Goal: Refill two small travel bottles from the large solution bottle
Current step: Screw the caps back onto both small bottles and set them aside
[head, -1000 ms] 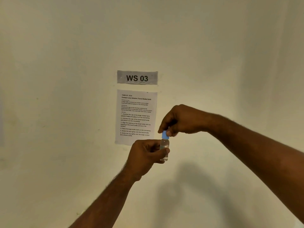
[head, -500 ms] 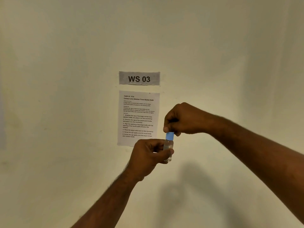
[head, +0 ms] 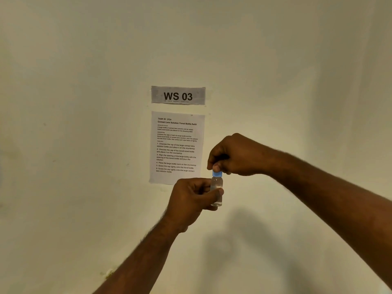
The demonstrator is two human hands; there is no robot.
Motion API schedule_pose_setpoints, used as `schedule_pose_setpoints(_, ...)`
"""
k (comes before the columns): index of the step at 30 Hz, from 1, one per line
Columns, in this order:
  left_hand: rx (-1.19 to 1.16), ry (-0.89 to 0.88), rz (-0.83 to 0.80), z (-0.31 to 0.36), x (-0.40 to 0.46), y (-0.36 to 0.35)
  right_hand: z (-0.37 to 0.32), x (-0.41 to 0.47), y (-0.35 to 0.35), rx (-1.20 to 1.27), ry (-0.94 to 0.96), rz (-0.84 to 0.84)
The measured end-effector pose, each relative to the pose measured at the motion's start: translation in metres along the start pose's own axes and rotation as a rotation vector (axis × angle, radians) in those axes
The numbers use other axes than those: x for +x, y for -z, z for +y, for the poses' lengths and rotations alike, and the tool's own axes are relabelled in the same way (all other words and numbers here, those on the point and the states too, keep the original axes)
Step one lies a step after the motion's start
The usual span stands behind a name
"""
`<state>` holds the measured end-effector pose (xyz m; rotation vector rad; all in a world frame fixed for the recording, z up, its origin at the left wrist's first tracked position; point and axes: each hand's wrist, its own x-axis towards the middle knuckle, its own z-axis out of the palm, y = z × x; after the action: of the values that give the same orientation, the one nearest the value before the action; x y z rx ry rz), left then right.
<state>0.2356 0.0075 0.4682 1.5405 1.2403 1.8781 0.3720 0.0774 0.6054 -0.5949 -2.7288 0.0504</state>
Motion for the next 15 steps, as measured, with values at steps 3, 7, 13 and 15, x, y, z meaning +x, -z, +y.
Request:
schedule_pose_setpoints(3, 0.006, 0.009, 0.010, -0.005, -0.001, 0.001, -0.001, 0.000, -0.010, -0.081, 0.004, 0.026)
schedule_pose_setpoints(7, -0.011, 0.012, 0.045, -0.006, 0.000, 0.000, -0.001, 0.004, -0.022, -0.143, -0.040, 0.099)
schedule_pose_setpoints(13, 0.021, -0.012, 0.067, -0.019, -0.001, 0.003, 0.004, 0.001, -0.037, -0.063, -0.073, 0.150)
schedule_pose_setpoints(15, 0.052, -0.017, 0.049, -0.028, -0.004, 0.009, 0.010, -0.007, -0.047, 0.112, -0.123, 0.184)
